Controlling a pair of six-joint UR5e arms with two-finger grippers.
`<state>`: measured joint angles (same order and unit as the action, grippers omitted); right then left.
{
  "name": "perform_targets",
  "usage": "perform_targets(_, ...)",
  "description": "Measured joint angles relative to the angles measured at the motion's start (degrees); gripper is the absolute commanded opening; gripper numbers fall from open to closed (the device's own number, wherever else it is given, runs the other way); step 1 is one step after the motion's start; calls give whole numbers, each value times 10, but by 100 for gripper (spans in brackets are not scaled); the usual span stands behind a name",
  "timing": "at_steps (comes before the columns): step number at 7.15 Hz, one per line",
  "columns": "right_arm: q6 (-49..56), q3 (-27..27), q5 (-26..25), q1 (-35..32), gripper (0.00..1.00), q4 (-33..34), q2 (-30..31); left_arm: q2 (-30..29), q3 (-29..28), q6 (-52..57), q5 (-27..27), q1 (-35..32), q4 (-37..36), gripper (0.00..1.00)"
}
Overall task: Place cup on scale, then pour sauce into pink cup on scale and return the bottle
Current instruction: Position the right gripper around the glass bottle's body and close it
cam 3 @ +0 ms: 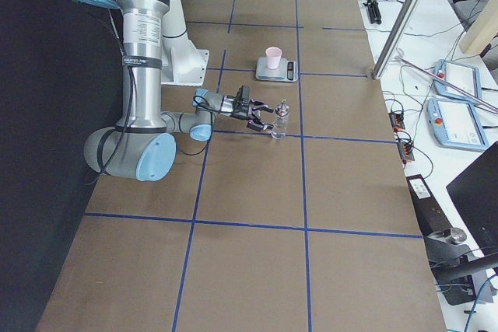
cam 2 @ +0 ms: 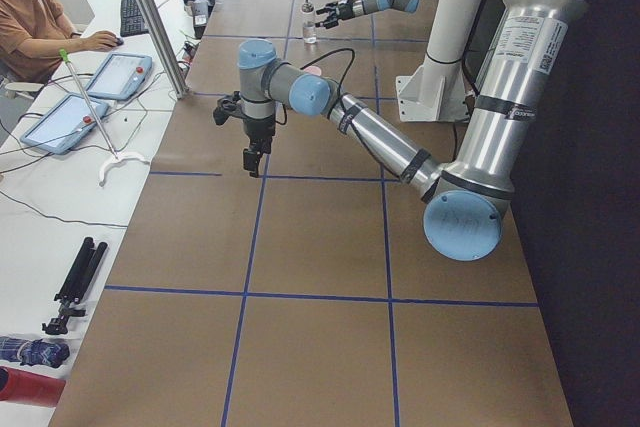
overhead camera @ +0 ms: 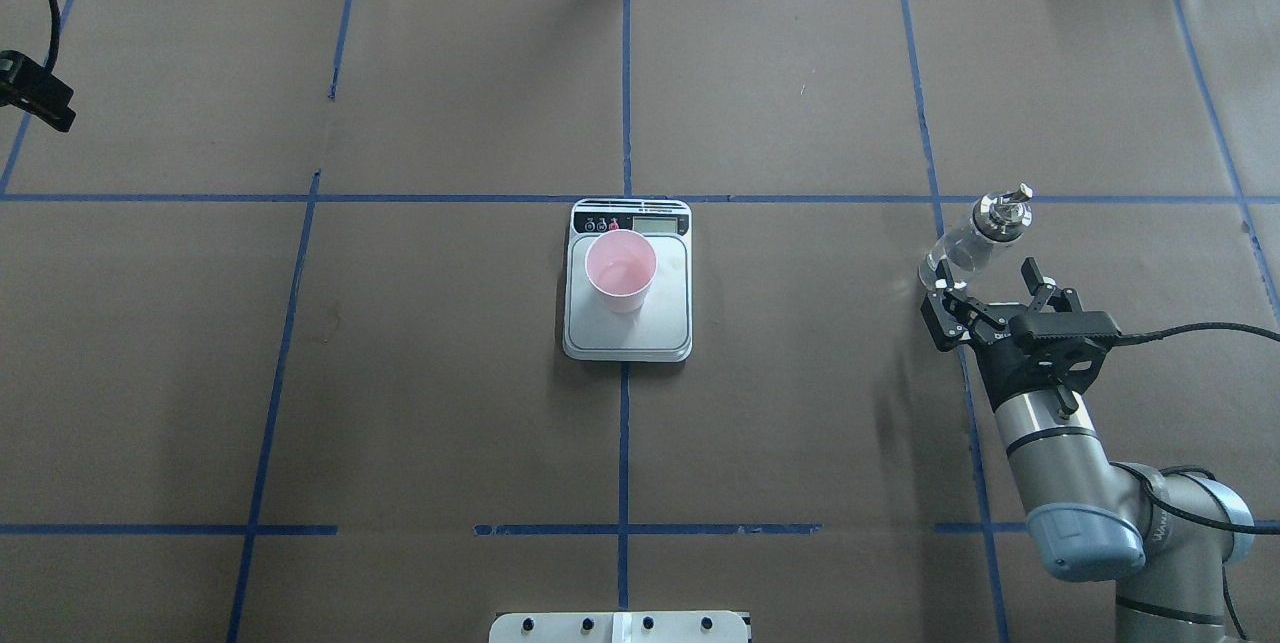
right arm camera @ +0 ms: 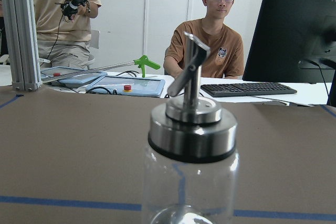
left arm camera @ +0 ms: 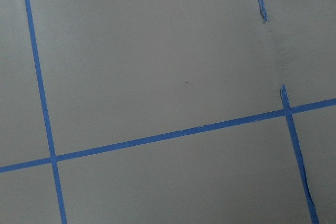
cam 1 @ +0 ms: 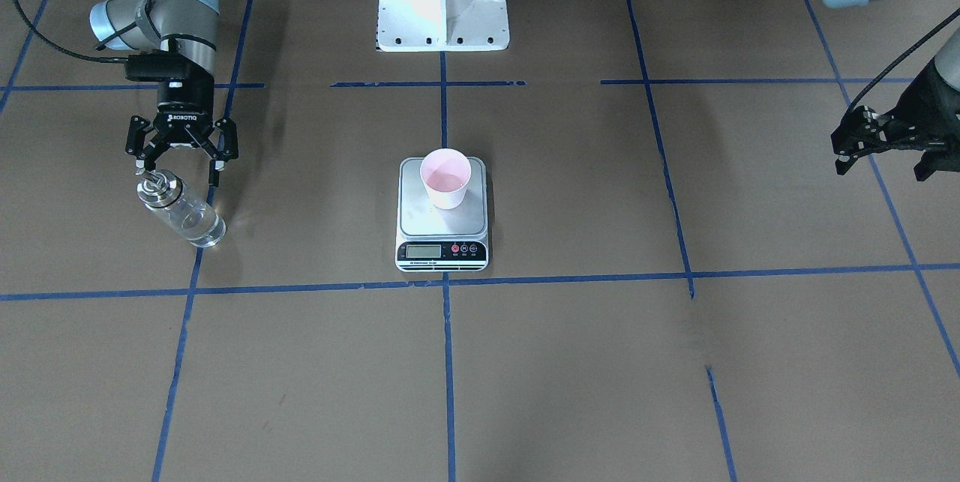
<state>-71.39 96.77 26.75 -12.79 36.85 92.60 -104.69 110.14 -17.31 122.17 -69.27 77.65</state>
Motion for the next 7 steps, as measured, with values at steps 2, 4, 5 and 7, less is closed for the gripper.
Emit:
perform_targets(2, 2, -18, 3, -13, 100, 0, -13, 1, 2, 0, 0, -1, 0, 100)
perform_targets(4, 2, -26, 9, -23, 100, -1, -15, 1, 4, 0, 0, -1, -3, 100)
perform_targets(5, 2, -27, 12, -27, 100, -1, -16, 0, 5, 1, 0, -1, -7, 100)
perform_targets(7, 2, -31, 18, -31, 100, 0, -20, 0, 6, 0, 0, 0, -12, 100)
